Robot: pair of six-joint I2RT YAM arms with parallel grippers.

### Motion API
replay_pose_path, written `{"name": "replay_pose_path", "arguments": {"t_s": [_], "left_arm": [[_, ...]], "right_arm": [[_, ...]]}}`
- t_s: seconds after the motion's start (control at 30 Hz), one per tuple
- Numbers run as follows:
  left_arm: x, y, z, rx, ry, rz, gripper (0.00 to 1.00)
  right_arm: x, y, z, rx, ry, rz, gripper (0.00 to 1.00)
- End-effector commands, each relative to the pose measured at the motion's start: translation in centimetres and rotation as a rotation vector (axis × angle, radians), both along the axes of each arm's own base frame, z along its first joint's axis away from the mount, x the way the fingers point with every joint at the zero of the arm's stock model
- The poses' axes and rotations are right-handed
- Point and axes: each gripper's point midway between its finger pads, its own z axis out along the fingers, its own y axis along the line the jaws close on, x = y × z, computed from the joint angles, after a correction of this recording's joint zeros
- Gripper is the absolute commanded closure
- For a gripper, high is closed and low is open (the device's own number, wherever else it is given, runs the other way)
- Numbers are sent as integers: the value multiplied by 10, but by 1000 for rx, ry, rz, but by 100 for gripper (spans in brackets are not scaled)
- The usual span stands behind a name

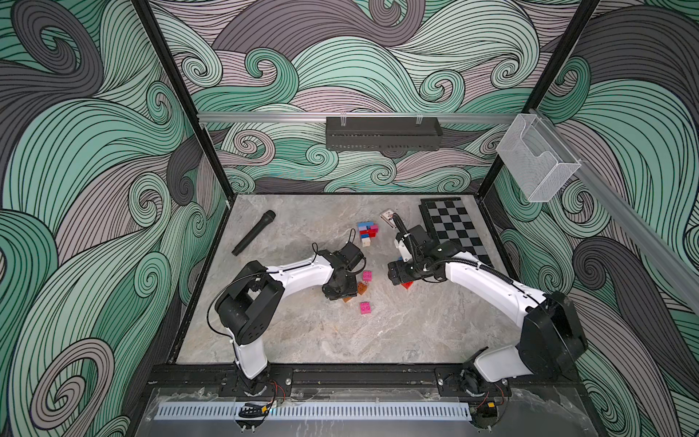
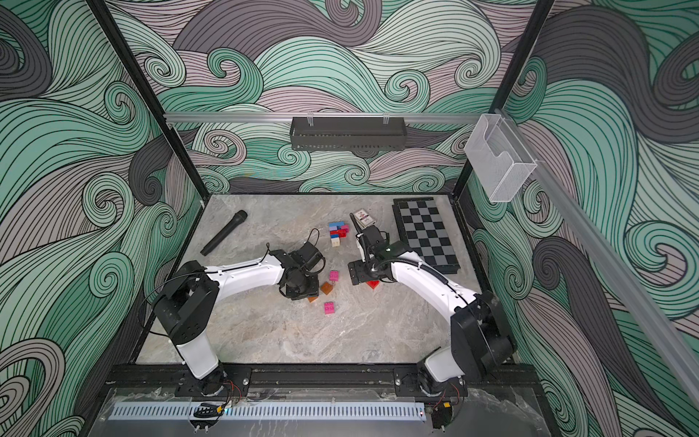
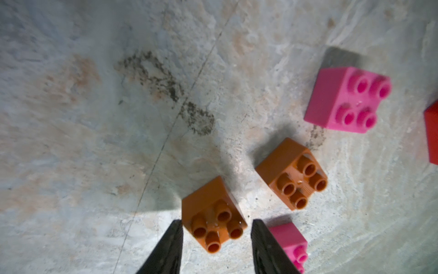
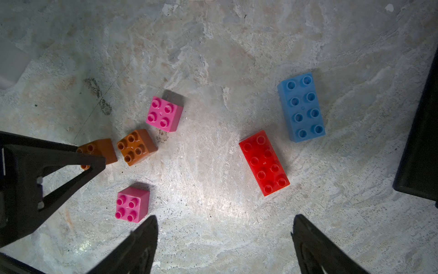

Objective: Assemble the letter p with lego
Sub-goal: Pick up the lego brick from the center of the board.

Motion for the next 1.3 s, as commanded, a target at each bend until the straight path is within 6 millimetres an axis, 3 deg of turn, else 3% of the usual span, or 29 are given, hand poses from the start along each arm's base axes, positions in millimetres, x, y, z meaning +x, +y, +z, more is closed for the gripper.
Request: {"name": "replay_pose_path", "arguments": {"t_s": [0.0,0.33,0.83,1.07,1.27], "left_arm": [[-2,-1,-2,19,14,4,54],[-2,-3,-12,24,29,1,56],[14,-5,-9,89,-4,-65,56],[13,-4,-11,94,0,-68,69],[13,-3,-10,102,-2,-75,73]], "right_arm": [[-3,2,2,22,0,1,12],[-3,3,0,24,4,5,12],[-4,4,-1,25,9,10,12],[-4,5,-2,26,15,12,12],[-4,5,-2,28,16,13,12]]}}
